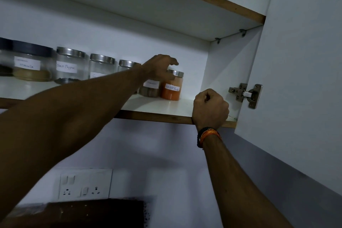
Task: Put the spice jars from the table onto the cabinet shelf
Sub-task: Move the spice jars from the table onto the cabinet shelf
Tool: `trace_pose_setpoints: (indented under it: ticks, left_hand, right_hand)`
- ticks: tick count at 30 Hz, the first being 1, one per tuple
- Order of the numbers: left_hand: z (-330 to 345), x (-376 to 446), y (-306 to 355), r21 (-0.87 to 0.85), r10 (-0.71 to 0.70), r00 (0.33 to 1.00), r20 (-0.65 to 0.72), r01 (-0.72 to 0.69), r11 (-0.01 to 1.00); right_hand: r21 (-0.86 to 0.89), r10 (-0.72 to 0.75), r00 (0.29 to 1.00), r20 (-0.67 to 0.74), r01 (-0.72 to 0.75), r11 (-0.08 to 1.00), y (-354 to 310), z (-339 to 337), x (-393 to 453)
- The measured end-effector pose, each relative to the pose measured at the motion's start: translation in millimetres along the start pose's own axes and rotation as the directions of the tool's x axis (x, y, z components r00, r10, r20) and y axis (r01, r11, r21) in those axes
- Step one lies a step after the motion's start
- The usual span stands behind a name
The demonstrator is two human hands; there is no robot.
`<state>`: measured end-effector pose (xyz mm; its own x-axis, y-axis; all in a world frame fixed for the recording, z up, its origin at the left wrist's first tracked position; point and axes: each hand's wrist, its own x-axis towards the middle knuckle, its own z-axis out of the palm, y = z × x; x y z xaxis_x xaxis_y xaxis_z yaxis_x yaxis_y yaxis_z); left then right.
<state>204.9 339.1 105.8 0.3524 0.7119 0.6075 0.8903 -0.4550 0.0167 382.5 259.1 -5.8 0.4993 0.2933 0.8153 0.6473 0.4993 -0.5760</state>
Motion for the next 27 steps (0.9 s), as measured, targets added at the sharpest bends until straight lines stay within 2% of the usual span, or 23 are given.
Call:
trace_pose_setpoints:
  ticks: [6,10,12,17,22,27]
  left_hand:
    - [-9.7,-34.4,29.6,-0.079,0.061,0.994,0.091,-0.054,0.995]
    - [-16.2,-66.5,48.6,-0.125,0.104,0.989,0.109,-0.09,0.988]
    - [-18.2,-81.9,57.2,-0.165,0.123,0.987,0.1,-0.106,0.981]
    - [-20.0,-119.1,80.3,-0.255,0.122,0.988,0.099,-0.094,0.962]
    - [-20.0,-166.2,105.8,-0.26,0.244,0.97,0.004,-0.234,0.937]
    - [4.3,-213.2,124.2,-0.345,0.285,0.958,-0.027,-0.277,0.897]
  right_hand:
    - [-0.084,0.068,0.995,0.075,-0.062,0.995,-2.2,-1.8,2.0]
    - [-0.144,0.132,0.962,0.241,-0.099,0.985,-8.2,-10.9,3.8]
    - [-0.131,0.107,0.947,0.304,-0.069,0.989,-8.8,-19.1,1.4]
    - [-0.078,0.009,0.941,0.338,0.018,0.997,-9.2,-45.7,-21.8]
    - [-0.171,-0.209,0.921,0.329,0.275,0.946,-5.5,-72.4,-59.1]
    - [-0.166,-0.173,0.926,0.334,0.238,0.957,5.5,-100.9,-104.6]
